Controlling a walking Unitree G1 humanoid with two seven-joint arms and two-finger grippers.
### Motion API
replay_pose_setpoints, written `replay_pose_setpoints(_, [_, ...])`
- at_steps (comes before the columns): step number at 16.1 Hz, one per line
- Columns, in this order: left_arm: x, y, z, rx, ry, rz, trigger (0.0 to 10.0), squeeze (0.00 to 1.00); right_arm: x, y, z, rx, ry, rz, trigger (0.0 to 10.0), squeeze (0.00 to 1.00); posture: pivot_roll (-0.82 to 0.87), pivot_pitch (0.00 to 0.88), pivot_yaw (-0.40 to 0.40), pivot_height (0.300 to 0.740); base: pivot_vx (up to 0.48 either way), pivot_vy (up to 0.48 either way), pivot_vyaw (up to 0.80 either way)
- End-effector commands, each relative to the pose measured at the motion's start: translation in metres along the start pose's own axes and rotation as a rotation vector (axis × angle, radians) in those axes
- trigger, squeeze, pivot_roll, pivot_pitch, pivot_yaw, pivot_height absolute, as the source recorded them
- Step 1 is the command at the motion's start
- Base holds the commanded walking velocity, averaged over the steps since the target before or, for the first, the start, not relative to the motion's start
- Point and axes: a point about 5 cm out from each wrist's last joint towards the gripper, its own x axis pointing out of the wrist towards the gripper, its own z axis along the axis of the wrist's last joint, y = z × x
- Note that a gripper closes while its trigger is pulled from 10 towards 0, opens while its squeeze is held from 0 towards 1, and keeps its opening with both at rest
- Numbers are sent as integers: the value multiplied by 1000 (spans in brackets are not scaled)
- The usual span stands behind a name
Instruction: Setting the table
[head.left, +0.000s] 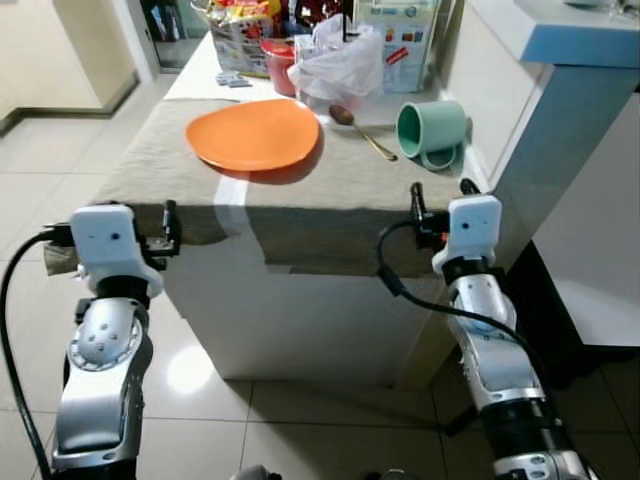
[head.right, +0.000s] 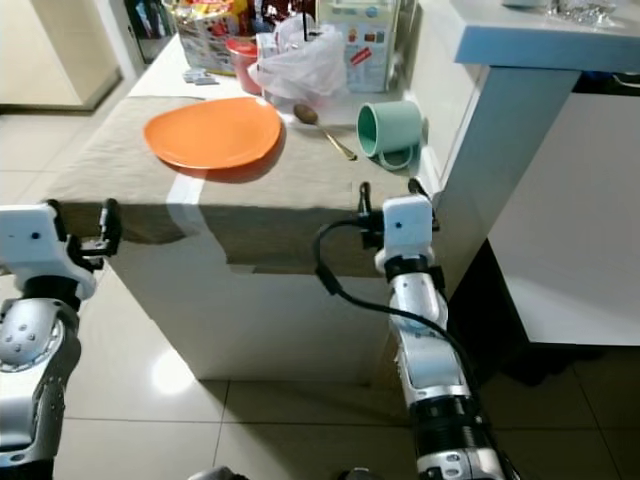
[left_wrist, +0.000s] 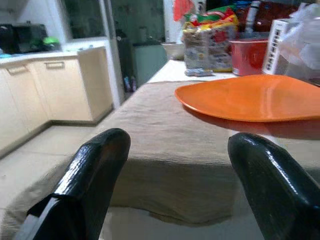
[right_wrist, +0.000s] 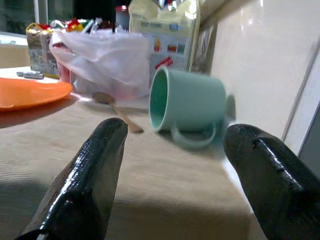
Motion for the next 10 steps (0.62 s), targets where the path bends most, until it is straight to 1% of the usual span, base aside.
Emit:
replay_pose_setpoints(1, [2,-2,-3,-4,21,-16,10000,0,-3,3,-9,22,52,4,10000,0,-36,27,42,740,0,0,0])
replay_pose_setpoints(2, [3,-3,-3,-16,23,-23,10000,0,-4,5,-10,30,63,4,10000,0,-38,26,43,740,0,0,0])
replay_pose_setpoints(4, [3,-6,-4,-8,33,-62,10000,0,-4,9,-11,13,68,29,10000,0,-39,23,45,740,0,0,0])
replay_pose_setpoints(7, [6,-12,-6,-16,44,-95,10000,0,-4,15,-12,19,79,52,10000,0,-48,24,45,740,0,0,0])
replay_pose_setpoints(10, [8,-22,-6,-16,49,-139,10000,0,-2,20,-10,13,69,83,10000,0,-51,23,46,740,0,0,0])
